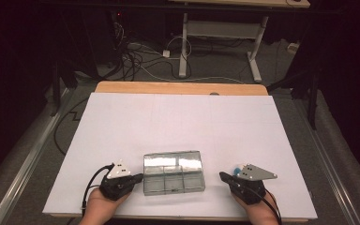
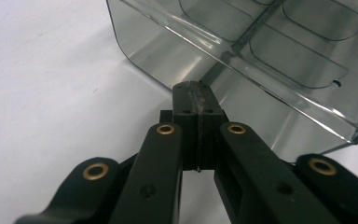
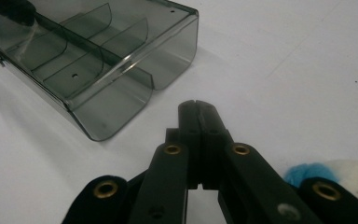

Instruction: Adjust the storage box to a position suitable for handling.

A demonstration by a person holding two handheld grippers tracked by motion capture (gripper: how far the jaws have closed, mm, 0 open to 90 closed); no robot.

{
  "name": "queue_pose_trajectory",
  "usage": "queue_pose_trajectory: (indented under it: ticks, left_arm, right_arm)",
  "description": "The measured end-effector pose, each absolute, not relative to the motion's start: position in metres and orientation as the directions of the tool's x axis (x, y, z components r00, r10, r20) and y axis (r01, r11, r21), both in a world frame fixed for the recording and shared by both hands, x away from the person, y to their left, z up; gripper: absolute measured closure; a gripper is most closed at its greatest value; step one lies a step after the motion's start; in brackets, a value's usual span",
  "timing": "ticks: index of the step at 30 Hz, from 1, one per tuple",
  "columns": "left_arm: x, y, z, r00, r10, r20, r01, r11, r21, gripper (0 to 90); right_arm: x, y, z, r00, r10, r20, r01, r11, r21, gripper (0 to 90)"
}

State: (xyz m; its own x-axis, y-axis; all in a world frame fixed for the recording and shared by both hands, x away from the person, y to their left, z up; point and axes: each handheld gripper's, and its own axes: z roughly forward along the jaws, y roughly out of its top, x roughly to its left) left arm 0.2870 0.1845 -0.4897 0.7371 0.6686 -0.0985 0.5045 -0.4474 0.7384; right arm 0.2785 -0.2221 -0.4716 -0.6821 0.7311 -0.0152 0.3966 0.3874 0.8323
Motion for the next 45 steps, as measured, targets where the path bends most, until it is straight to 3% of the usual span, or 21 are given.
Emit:
queue_pose_trajectory:
  ticks: [24,45]
  left_arm:
    - [0.317,0.131,-0.486,0.774,0.626,-0.097,0.467,-0.46,0.756,87.7]
    - [0.309,0.147,-0.486,0.772,0.628,-0.094,0.452,-0.44,0.776,87.4]
  right_arm:
    - [0.282,-0.233,-0.475,-0.637,0.77,-0.022,0.431,0.38,0.819,90.0]
    - [0.287,-0.23,-0.476,-0.642,0.767,-0.017,0.437,0.384,0.813,90.0]
